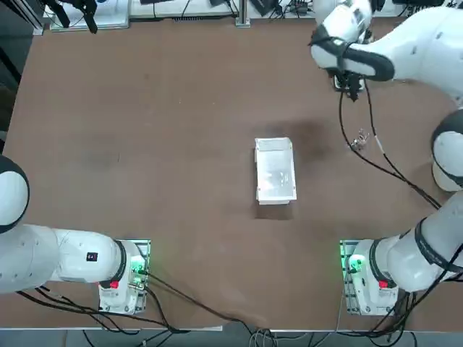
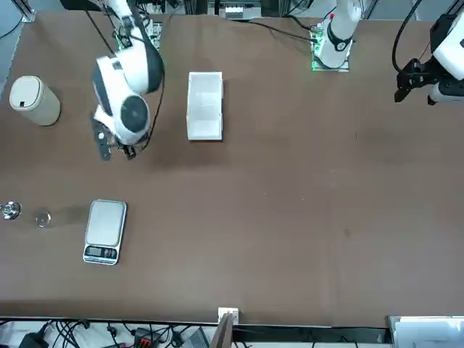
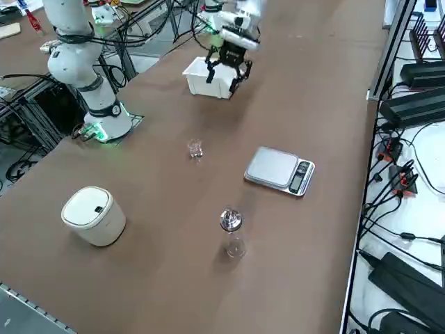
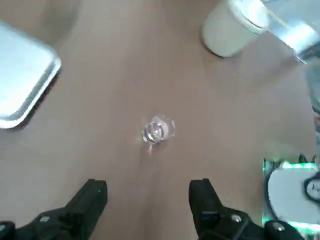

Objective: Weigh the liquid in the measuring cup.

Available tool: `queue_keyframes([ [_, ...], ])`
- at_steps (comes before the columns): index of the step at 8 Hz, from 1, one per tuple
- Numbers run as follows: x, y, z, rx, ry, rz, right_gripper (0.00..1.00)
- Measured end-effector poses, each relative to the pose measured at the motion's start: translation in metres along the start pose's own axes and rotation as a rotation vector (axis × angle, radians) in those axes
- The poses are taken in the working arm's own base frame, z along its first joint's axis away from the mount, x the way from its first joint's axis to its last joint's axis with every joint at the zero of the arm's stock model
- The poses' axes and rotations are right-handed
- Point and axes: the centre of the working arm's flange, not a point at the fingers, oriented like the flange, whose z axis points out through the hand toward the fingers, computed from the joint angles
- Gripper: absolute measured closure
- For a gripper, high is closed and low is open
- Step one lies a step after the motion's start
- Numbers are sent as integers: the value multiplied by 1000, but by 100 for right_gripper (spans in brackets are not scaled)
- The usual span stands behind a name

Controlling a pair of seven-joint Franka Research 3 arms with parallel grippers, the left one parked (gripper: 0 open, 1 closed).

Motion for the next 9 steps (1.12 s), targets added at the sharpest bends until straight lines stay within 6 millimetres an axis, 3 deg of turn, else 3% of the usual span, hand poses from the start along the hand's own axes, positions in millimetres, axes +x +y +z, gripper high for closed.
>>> queue_keyframes([
  [2, -43, -15, 45, -65, 117, 164, 0],
  [4, -76, -25, 109, -118, 255, 269, 1],
  [6, -90, -31, 163, -155, 352, 349, 1],
  [7, -92, -34, 178, -161, 383, 382, 1],
  [9, -91, -38, 191, -138, 430, 434, 1],
])
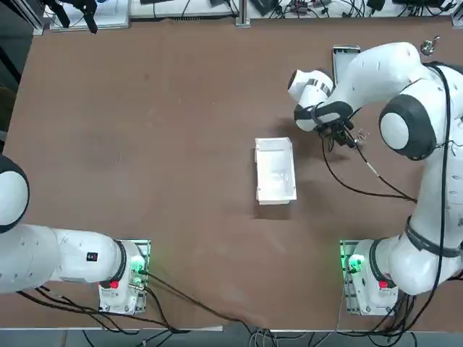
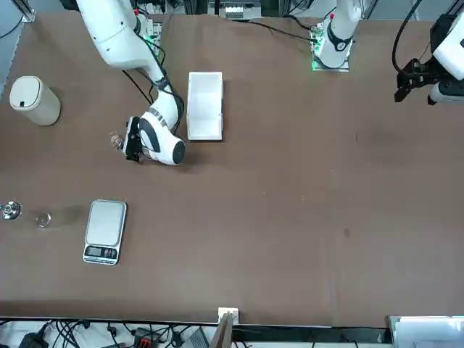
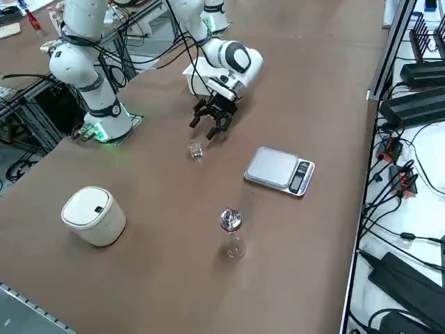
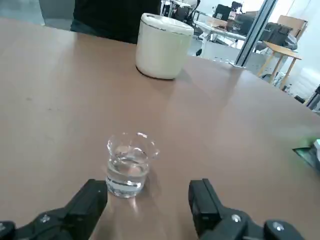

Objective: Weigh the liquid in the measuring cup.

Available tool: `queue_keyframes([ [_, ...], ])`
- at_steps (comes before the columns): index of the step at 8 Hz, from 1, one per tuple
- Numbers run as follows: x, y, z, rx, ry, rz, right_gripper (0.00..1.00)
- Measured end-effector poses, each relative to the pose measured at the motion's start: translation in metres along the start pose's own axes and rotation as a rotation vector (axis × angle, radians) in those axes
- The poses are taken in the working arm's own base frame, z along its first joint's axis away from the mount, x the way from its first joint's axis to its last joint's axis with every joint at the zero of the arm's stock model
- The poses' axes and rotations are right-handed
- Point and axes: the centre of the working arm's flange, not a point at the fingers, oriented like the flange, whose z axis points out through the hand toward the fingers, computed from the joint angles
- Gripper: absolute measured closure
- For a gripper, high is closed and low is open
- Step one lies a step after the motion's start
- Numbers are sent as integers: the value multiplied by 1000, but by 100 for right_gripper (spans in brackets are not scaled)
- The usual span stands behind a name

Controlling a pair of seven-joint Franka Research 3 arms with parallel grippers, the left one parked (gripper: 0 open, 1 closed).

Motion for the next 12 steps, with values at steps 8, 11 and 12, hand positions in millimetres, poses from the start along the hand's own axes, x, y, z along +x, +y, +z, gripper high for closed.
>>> queue_keyframes([
  [8, -11, -14, 29, 26, 56, 129, 1],
  [11, -14, -19, 41, 20, 71, 135, 1],
  [12, -14, -20, 44, 15, 74, 136, 1],
])
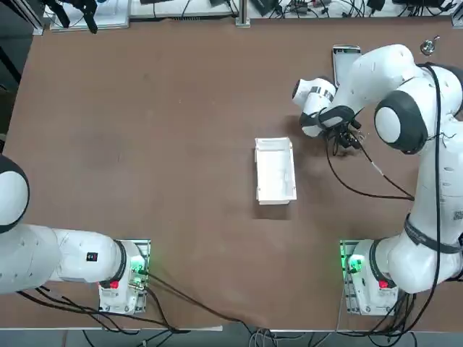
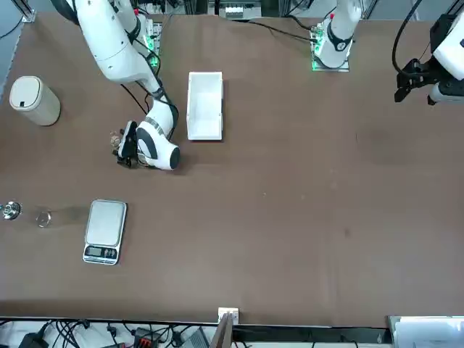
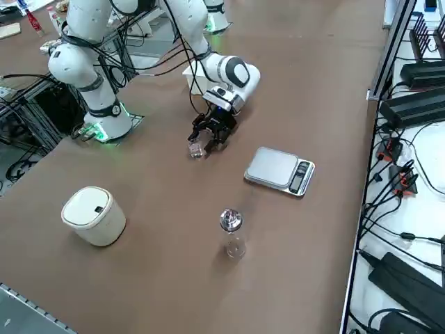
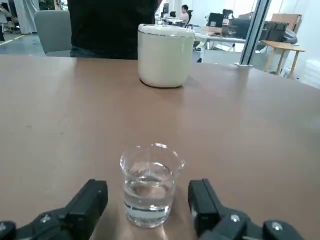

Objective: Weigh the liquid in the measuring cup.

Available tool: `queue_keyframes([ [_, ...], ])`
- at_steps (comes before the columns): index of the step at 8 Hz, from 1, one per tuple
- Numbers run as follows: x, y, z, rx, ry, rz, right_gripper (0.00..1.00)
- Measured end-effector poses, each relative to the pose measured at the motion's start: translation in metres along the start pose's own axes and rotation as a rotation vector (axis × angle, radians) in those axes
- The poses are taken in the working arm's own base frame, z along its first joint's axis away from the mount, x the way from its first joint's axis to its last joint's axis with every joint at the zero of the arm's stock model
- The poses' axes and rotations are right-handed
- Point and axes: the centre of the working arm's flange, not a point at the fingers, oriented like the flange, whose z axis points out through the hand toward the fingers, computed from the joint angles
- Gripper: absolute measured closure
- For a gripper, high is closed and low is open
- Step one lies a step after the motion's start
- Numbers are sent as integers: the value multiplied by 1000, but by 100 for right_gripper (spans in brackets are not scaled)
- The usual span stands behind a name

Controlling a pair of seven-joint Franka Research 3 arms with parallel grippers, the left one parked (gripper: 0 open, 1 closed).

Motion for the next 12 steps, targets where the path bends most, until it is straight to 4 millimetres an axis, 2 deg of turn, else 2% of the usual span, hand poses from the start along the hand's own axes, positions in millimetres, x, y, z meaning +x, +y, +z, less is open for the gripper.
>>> queue_keyframes([
  [3, -5, 0, 10, -13, 13, -3, 1],
  [9, -4, -4, 19, -17, 32, 2, 11],
  [10, -4, -4, 19, -16, 32, 2, 17],
  [12, -4, -5, 19, -11, 37, 3, 38],
])
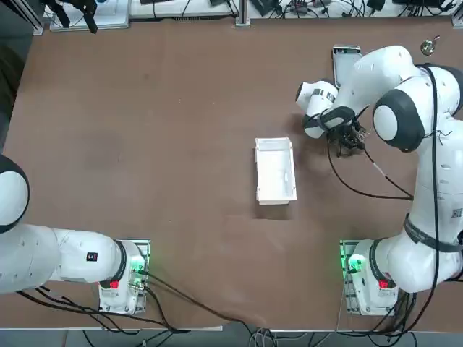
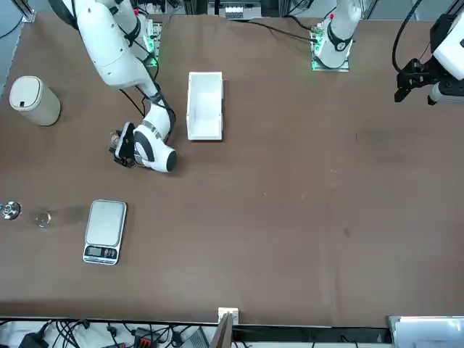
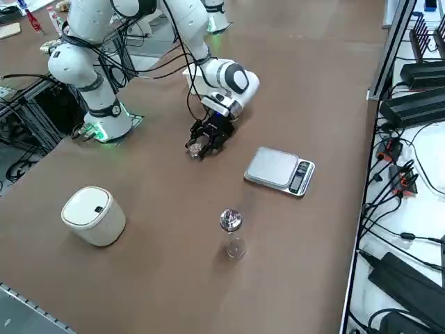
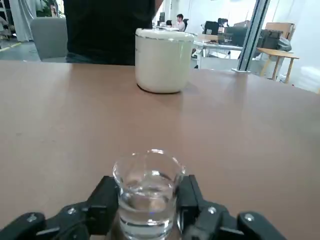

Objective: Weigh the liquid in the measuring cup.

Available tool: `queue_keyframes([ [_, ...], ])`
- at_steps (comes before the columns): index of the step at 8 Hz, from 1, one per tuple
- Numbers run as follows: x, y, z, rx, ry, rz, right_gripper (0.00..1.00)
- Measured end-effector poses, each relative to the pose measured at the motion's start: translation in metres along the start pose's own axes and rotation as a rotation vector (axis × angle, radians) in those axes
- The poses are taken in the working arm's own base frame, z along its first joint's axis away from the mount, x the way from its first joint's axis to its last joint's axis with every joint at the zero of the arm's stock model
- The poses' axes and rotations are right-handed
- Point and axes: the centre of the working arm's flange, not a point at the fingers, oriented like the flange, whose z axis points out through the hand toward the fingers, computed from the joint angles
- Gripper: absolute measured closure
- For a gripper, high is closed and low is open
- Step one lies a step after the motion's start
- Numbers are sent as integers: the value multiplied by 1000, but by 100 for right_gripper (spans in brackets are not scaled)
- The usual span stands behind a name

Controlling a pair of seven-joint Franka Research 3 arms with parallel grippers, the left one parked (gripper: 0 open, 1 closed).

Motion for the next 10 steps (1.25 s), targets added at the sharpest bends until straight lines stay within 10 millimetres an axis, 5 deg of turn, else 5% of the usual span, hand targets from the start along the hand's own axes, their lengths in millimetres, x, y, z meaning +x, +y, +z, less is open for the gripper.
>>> queue_keyframes([
  [4, 13, -13, -14, 37, 23, 22, 38],
  [10, 77, -84, -104, 302, -12, 5, 38],
])
